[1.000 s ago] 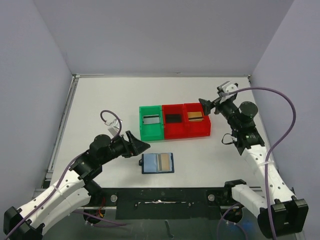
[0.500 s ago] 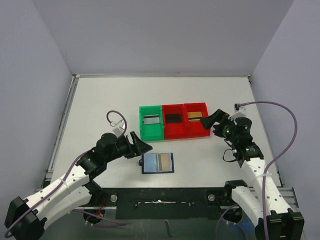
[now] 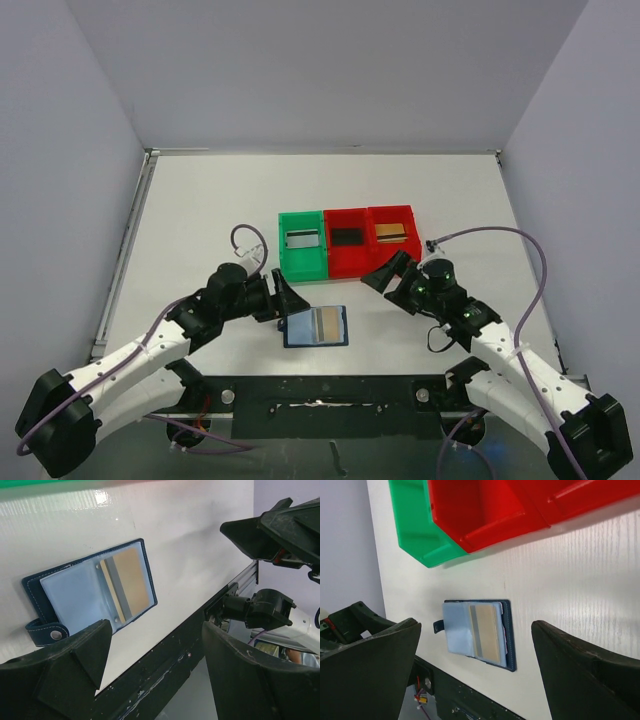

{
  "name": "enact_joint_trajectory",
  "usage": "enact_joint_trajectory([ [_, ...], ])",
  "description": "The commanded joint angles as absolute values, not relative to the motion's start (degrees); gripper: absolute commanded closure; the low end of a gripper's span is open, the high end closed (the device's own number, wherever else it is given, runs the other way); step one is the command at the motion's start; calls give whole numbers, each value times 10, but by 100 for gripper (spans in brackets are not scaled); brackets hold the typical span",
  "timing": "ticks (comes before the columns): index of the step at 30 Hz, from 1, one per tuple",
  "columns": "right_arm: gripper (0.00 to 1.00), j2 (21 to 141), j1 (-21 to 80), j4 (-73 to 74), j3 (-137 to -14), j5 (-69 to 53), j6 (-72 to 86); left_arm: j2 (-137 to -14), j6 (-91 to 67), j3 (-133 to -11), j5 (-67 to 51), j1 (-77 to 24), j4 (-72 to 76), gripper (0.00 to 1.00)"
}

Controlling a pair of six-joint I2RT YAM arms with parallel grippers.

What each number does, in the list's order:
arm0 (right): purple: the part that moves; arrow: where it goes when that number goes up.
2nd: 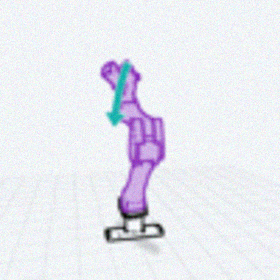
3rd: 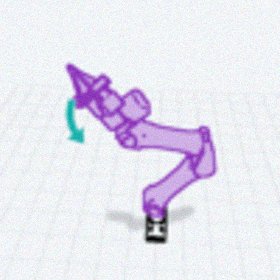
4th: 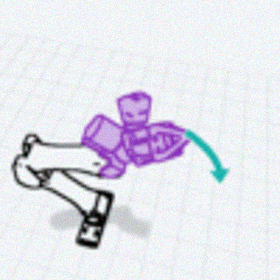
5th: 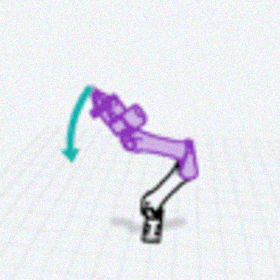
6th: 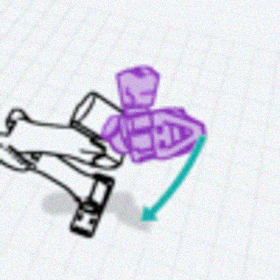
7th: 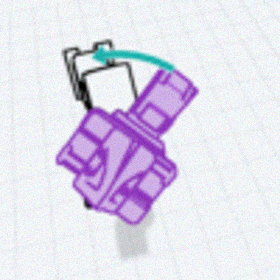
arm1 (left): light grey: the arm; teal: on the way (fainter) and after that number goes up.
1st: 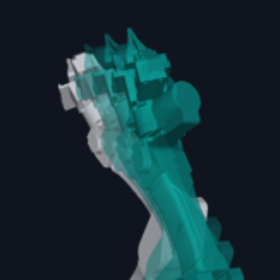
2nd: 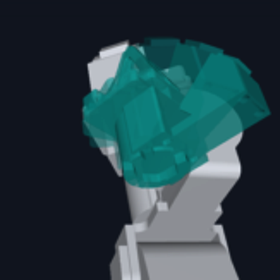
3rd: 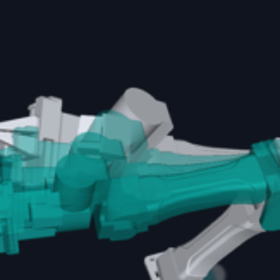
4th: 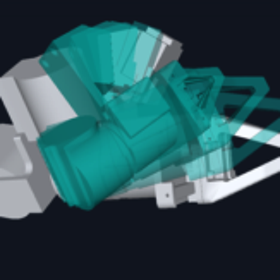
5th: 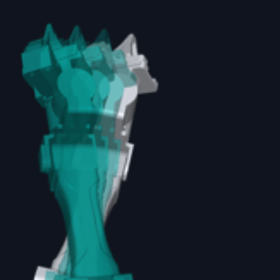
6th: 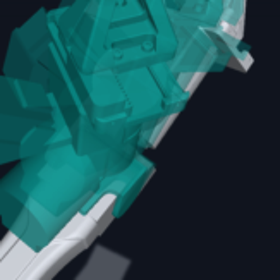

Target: Take the credit cards out of the card holder

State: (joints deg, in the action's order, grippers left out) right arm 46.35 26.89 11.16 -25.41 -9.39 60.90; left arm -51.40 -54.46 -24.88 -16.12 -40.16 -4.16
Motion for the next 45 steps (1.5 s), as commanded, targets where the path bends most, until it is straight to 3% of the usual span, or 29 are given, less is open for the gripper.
enact_joint_trajectory([
  [1,3,463,306,75,-240,-16,695,-525,-531,-274,-171,-403,-15,28],
  [6,12,507,372,58,-260,3,708,-546,-552,-262,-188,-407,3,28],
  [12,35,588,470,37,-275,56,757,-589,-530,-269,-199,-415,-6,30],
  [18,45,666,502,10,-300,50,755,-635,-524,-291,-160,-436,-13,34],
  [22,64,700,504,-12,-308,30,746,-669,-524,-296,-148,-439,-23,36],
  [34,59,751,507,6,-327,3,732,-681,-517,-307,-69,-459,-86,39],
  [42,56,803,508,38,-345,-1,723,-720,-517,-317,-15,-500,-107,54],
  [45,60,806,509,35,-348,-2,718,-733,-523,-316,-6,-518,-100,58],
])
